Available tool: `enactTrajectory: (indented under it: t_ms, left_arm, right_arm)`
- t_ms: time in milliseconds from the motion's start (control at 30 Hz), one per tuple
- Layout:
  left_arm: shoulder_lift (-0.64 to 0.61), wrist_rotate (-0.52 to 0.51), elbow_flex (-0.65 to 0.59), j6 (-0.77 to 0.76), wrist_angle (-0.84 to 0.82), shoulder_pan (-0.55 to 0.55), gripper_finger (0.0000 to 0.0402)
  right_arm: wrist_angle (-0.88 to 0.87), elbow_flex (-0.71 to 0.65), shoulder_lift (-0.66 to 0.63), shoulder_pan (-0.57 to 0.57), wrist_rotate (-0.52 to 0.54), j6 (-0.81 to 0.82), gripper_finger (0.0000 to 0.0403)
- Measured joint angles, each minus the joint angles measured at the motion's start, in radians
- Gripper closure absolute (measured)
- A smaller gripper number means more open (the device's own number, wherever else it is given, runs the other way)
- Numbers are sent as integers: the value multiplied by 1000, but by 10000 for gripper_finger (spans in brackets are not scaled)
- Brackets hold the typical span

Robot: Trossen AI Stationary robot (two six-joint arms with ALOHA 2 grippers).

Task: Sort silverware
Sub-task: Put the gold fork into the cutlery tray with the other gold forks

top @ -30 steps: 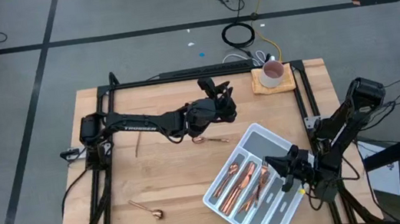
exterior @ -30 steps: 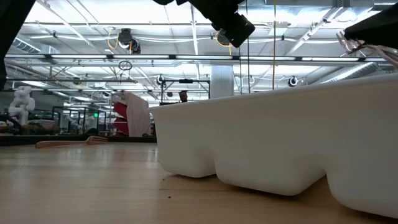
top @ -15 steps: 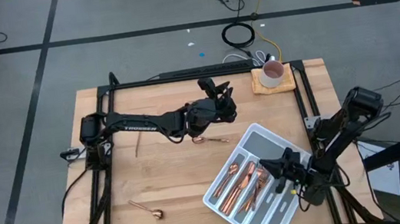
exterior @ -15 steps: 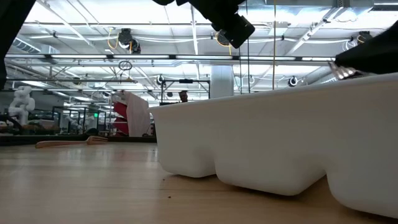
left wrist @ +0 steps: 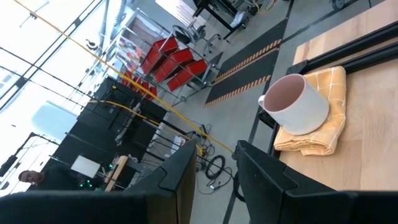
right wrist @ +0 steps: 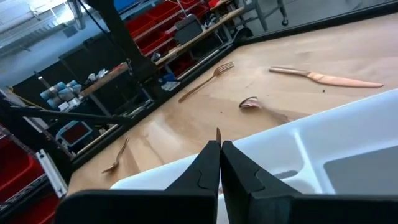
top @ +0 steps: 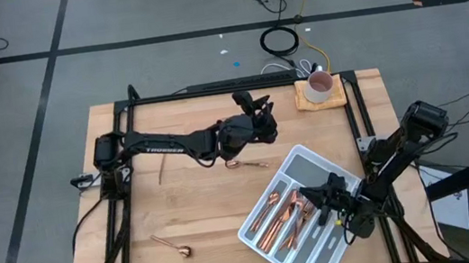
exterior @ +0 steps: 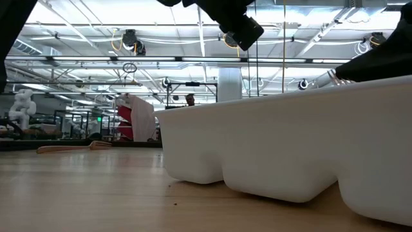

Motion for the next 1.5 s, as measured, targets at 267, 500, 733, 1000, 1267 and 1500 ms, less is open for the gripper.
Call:
enactTrajectory:
  t_ms: [267,500,733,1000,1267,1500]
  left_arm:
    - [0,7,0,0,0,16,281]
    - [0,15,0,0,0,15,281]
    - [1,15,0,0,0,15,281]
    - [1,19,0,0,1,15,281]
    - [1,19,-1,0,3,15,281]
    - [1,18,-1,1,54,14,281]
  right_arm:
    - [7,0,0,-28,43,-26,403]
    - [2,21,0,-19,-45,-79,403]
    - [-50,21,0,-19,-339,-35,403]
    - [-136,26,-3,-18,-667,60,374]
    - [-167,21,-68,-20,-718,76,315]
    - [-487,19,-264,-12,-740,218,316]
